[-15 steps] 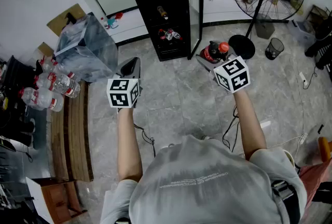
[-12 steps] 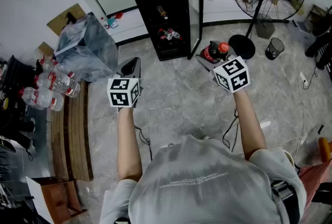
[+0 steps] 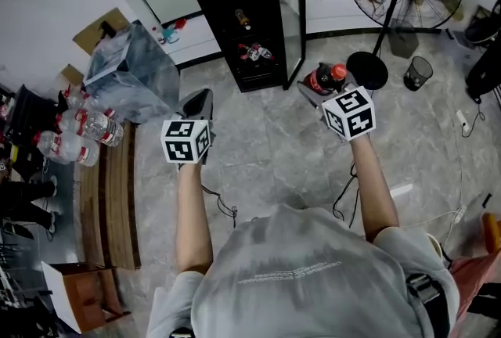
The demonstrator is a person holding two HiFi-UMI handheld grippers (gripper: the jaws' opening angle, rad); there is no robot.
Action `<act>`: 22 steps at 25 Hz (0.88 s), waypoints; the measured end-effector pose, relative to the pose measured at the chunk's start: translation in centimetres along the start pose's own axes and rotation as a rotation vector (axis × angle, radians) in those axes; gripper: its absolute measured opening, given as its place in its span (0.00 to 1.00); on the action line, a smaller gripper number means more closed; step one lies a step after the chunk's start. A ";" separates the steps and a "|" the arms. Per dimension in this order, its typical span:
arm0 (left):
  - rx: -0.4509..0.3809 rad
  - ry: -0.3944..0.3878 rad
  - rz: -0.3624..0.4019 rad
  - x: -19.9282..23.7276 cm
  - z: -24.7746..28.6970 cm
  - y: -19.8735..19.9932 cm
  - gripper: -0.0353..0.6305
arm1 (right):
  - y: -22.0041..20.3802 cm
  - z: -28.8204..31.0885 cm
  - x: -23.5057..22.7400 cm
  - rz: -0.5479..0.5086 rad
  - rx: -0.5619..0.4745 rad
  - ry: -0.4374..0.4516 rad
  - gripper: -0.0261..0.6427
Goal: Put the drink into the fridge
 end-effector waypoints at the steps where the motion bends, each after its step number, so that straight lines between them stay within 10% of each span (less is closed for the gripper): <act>1: 0.005 0.003 -0.006 -0.4 0.3 -0.1 0.07 | -0.3 -0.2 -0.6 -0.002 0.003 0.001 0.50; 22: 0.048 0.047 -0.044 -0.4 9.3 -0.4 0.07 | -2.3 4.0 -9.8 -0.003 0.024 0.041 0.50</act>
Point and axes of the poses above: the fingertips, and each gripper's own axes: z forward along the fingers, x to its left, y out of its top, the point moved 6 cm from there along -z, backward along the fingers, and after that the axes turned 3 degrees about -x, right-handed, at the moved point
